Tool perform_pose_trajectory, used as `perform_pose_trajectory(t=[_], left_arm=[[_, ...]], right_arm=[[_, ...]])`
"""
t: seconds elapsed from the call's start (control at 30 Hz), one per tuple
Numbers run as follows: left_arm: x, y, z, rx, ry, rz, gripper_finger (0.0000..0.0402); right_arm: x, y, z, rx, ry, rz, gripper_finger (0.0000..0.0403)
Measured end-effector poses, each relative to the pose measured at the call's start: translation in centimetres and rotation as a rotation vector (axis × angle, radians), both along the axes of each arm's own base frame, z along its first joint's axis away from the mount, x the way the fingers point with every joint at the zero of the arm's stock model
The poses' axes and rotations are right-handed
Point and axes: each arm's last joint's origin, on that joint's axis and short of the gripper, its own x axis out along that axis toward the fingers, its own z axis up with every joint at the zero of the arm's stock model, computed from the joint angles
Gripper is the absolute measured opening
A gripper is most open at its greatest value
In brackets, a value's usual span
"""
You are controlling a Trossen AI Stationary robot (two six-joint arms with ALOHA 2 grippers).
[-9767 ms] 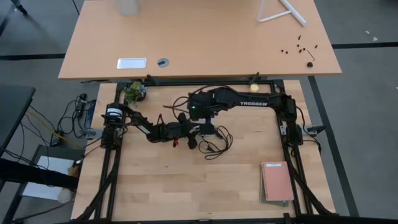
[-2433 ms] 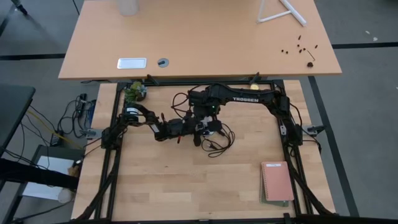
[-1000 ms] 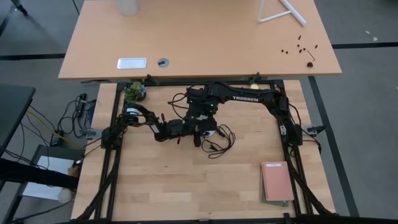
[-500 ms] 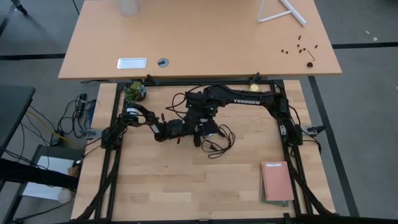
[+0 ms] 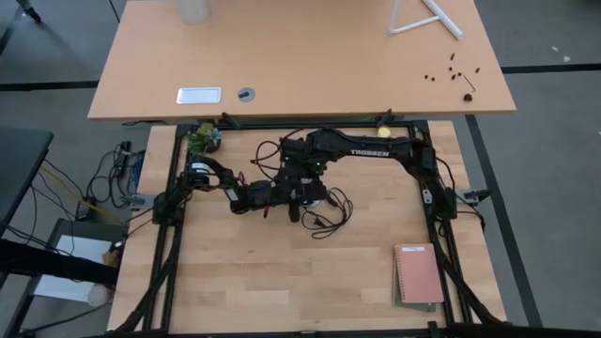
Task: Screw lightbulb
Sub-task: Insert the lightbulb into the lamp
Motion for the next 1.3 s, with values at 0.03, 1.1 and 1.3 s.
perform_pose_trajectory(t=[0.03, 1.1, 1.3], left_arm=[[-0.3, 0.0, 0.0, 0.001, -0.004, 0.002, 0.0190], [-1.2, 1.0, -0.1, -0.021, -0.021, 0.039, 0.0190], [-1.1, 0.5, -0.1, 0.054, 0.002, 0.026, 0.0190]], right_arm=[[0.1, 0.0, -0.4, 0.006, -0.009, 0.001, 0.0287], [0.9, 1.6, -1.2, 0.008, -0.053, -0.289, 0.0287], [0.7, 0.3, -1.2, 0.095, -0.067, -0.487, 0.0287]])
